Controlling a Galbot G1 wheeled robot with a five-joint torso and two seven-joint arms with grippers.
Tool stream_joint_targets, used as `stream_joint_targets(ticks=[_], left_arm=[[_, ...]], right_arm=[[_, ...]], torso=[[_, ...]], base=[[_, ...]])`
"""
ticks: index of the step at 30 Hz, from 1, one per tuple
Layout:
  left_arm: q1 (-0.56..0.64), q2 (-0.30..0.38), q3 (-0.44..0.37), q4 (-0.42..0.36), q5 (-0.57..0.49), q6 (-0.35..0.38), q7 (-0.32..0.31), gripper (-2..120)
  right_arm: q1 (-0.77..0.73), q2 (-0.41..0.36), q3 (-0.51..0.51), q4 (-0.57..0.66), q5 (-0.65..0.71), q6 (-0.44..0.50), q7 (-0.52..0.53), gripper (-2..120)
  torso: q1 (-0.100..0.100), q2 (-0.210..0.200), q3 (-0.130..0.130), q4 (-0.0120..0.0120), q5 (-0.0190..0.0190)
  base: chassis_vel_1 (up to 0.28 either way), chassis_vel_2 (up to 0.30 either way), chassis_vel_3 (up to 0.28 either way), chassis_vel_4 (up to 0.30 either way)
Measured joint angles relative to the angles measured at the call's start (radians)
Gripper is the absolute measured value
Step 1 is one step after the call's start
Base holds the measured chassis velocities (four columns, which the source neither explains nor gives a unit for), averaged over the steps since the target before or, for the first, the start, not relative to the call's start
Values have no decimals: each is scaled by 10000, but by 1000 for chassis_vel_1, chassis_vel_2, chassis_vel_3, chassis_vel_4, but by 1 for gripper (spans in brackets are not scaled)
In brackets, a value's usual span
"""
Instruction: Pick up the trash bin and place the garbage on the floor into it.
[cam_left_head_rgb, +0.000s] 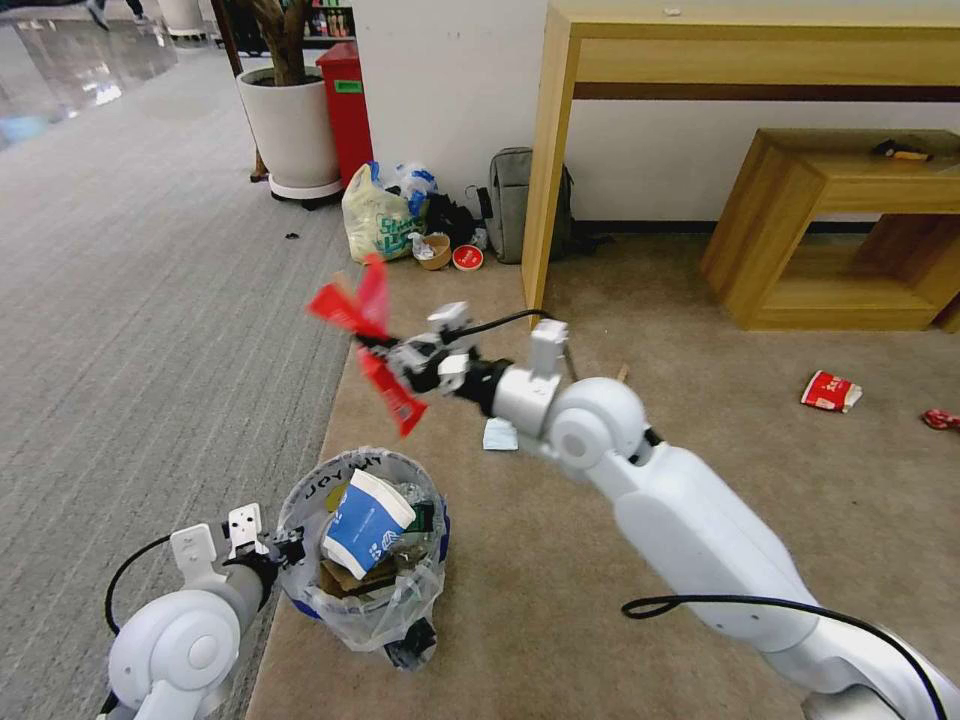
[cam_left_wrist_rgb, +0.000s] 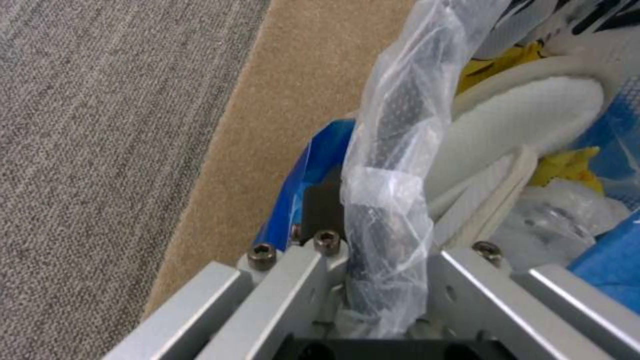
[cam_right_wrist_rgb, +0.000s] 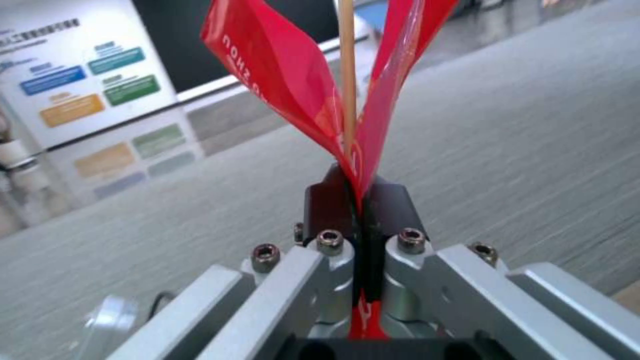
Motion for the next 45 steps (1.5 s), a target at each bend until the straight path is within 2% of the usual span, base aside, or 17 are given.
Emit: stream_joint_targets(ticks=[10,14,17,39,42,44,45], left_arm=[[-42,49,1,68,-18,0,19,0],[-93,50,60,70,-51,0,28,0],[-95,38,72,53,-62,0,30,0],[-111,39,-11,-20,-143,0,46,0],[-111,47,-39,-20,-151,0,51,0],[-112,49,-63,-20,-158,0,57,0],[-112,49,-63,-20,-158,0,57,0]], right_arm=[[-335,-276,-730,-127,129,-107,215,0],[-398,-218,-998,-576,-184,44,72,0],[-433,-178,-1250,-1046,-1007,284,-299,0],[-576,-283,-2079,-1544,-2242,477,-330,0],[-581,-285,-2088,-1549,-2294,435,-268,7],[-581,-298,-2089,-1573,-2320,407,-211,18],[-581,-298,-2089,-1573,-2320,407,-211,18]], torso=[[0,0,1,0,2],[0,0,0,0,3],[0,0,1,1,3],[0,0,0,1,3],[0,0,0,1,3],[0,0,0,2,3],[0,0,0,2,3]], base=[[0,0,0,0],[0,0,0,0],[0,0,0,0],[0,0,0,0],[0,0,0,0],[0,0,0,0],[0,0,0,0]])
